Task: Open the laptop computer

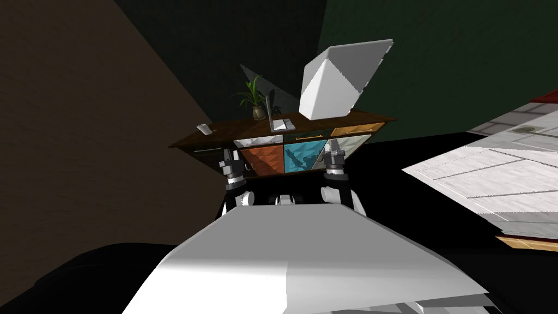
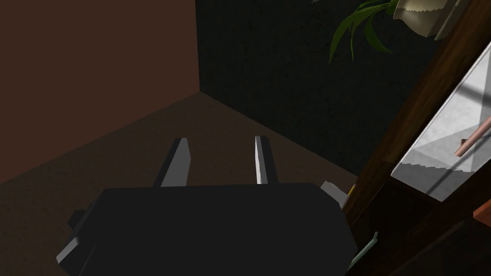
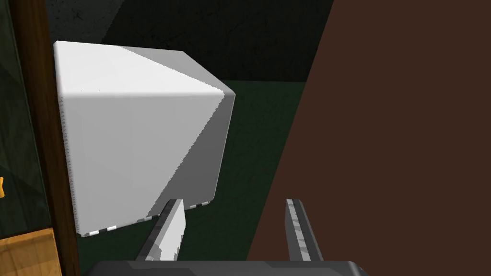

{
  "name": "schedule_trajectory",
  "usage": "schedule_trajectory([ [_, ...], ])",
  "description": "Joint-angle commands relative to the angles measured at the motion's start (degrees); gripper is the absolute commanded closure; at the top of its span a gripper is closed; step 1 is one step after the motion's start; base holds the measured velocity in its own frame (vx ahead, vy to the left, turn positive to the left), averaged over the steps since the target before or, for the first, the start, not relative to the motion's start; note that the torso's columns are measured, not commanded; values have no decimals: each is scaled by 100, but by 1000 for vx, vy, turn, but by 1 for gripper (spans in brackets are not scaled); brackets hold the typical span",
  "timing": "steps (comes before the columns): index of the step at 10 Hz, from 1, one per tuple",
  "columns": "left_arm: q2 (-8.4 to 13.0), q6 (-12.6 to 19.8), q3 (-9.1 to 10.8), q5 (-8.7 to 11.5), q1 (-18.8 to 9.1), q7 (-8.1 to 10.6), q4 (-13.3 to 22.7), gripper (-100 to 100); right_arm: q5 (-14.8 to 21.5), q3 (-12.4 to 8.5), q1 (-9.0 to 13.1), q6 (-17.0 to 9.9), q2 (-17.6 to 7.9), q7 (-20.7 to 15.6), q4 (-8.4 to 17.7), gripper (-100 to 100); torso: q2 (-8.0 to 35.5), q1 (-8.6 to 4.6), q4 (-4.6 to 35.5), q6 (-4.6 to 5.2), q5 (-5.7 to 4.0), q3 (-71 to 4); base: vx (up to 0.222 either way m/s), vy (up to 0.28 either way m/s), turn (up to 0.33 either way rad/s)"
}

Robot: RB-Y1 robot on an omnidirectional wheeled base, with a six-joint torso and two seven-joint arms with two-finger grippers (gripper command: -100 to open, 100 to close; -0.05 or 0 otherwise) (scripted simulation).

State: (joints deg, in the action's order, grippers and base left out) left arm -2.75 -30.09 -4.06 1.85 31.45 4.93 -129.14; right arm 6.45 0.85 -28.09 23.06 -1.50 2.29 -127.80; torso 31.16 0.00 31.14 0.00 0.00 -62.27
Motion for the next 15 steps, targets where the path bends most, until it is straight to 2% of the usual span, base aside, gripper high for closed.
schedule_trajectory([
  [1,0,0,0,0,0,0,0,0,0,0,0,0,0,0,0,0,423,0,423,0,0,-846,0,0,0],
  [2,0,0,0,0,0,0,0,0,241,-1,196,3,-262,-32,106,-100,846,0,846,0,0,-1692,12,48,-38],
  [4,-1,1,-1,0,1,0,3,0,575,-7,487,3,-517,-81,263,-100,1083,25,1088,0,7,-2204,29,100,-53],
  [5,-1,1,-1,0,1,0,3,0,773,-12,669,3,-655,-113,362,-100,1101,18,1105,-1,6,-2228,12,121,-53],
  [6,-1,1,-1,0,1,0,3,0,821,-12,675,3,-655,-113,362,-100,1112,9,1112,0,3,-2229,23,86,-16],
  [8,-1,1,-1,0,1,0,3,0,1223,-23,1083,4,-953,-191,588,-100,1111,-11,1114,0,-4,-2231,36,95,-56],
  [9,-1,1,-1,0,1,0,3,0,1371,-23,1125,4,-953,-191,588,-100,1108,4,1113,0,1,-2233,30,90,-29],
  [10,-1,1,-1,0,1,0,3,0,1560,-29,1338,6,-1112,-237,712,-100,1114,-1,1114,0,1,-2230,25,103,-45],
  [11,-1,1,-1,0,1,0,3,0,1689,-29,1385,6,-1112,-237,712,-100,1115,3,1115,0,1,-2229,14,88,-31],
  [12,-1,1,-1,0,1,0,3,0,1873,-35,1624,8,-1278,-286,845,-100,1118,-3,1116,0,0,-2227,27,95,-59],
  [13,-1,1,-1,0,1,0,3,0,2032,-35,1663,8,-1278,-286,845,-100,1112,1,1115,0,0,-2230,21,81,-30],
  [14,-1,1,-1,0,1,0,3,0,2217,-40,1919,10,-1451,-339,984,-100,1113,-4,1114,0,-1,-2230,5,98,-56],
  [15,-1,1,-1,0,1,0,3,0,2375,-40,1958,10,-1451,-339,984,-100,1116,2,1115,0,0,-2228,8,92,-32],
])
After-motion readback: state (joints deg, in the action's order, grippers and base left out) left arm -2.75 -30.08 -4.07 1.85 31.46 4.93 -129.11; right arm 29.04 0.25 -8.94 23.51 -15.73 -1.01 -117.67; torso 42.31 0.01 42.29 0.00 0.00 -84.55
